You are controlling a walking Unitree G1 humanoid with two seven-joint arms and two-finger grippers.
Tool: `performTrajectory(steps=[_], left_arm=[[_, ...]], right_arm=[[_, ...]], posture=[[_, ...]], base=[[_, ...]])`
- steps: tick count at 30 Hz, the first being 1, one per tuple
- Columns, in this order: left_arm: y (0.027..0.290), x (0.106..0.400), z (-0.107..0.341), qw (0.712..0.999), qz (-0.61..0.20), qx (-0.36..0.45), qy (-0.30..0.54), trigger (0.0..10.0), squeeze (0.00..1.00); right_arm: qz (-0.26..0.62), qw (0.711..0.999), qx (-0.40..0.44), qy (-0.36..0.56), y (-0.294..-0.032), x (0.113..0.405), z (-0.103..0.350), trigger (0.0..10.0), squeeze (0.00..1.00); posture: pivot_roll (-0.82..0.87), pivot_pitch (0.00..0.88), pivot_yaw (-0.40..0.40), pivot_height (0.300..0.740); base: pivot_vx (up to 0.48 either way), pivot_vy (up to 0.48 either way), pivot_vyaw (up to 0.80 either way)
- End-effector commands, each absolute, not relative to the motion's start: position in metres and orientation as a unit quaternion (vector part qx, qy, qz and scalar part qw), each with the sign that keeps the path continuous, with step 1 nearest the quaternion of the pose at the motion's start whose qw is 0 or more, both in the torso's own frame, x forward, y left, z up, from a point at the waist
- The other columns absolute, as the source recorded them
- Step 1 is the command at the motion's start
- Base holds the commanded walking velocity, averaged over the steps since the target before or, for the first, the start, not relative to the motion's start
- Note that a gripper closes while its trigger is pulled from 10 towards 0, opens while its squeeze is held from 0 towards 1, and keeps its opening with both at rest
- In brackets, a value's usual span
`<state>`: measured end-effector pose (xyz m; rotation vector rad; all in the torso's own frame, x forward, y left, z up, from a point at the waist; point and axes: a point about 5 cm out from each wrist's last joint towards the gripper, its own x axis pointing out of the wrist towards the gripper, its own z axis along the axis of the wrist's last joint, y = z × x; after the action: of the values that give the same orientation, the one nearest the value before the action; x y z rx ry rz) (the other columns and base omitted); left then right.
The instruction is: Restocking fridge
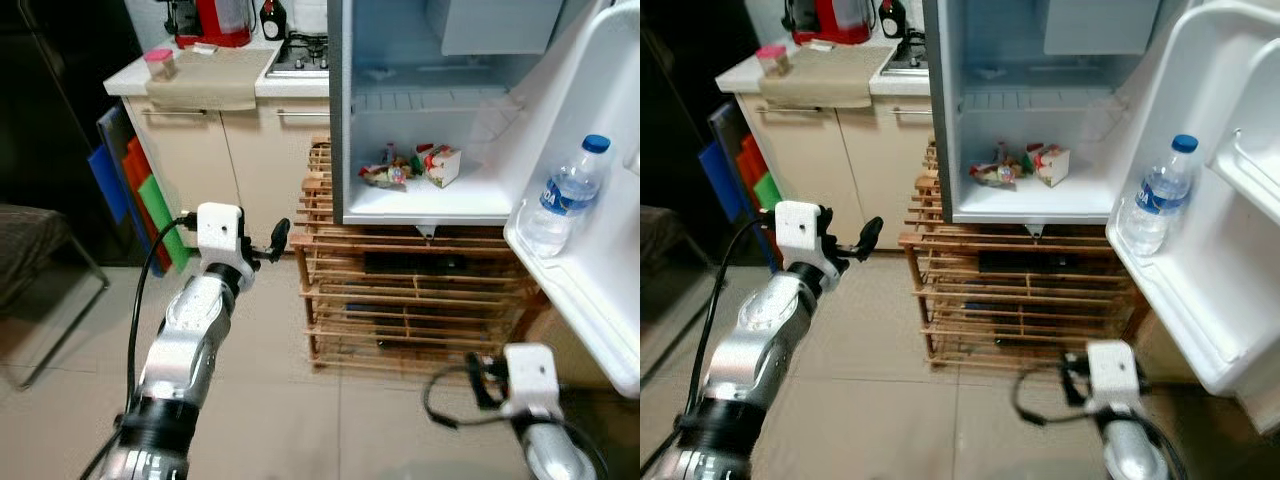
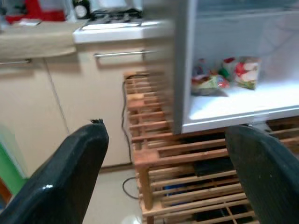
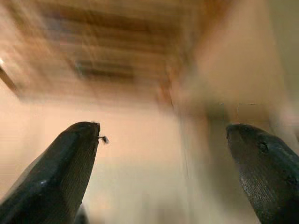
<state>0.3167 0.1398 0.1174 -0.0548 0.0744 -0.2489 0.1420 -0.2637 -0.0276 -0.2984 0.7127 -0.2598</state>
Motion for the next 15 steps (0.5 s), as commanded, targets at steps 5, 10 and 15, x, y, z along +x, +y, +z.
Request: performTrajectory(steps=[5, 10, 15], left_arm=[[0.137, 0.319, 0.101, 0.984, -0.154, 0.013, 0.089, 10.0, 0.0], [0.137, 0.302, 0.044, 0.936, -0.218, 0.097, 0.258, 10.0, 0.0], [0.143, 0.28, 0.01, 0.888, -0.266, 0.099, 0.362, 10.0, 0.0]], right_arm=[[-0.291, 0.835, -0.153, 0.442, -0.331, 0.099, -0.046, 10.0, 0.0], [-0.387, 0.792, -0.14, 0.451, -0.375, 0.08, -0.035, 10.0, 0.0], [-0.49, 0.768, -0.162, 0.378, -0.423, 0.083, 0.01, 10.0, 0.0]], posture=[[-0.18, 0.0, 0.13, 0.74], [-0.2, 0.0, 0.136, 0.74], [-0.21, 0.0, 0.142, 0.74]], base=[[0.0, 0.0, 0.0], [0.0, 0.0, 0.0], [0.0, 0.0, 0.0]])
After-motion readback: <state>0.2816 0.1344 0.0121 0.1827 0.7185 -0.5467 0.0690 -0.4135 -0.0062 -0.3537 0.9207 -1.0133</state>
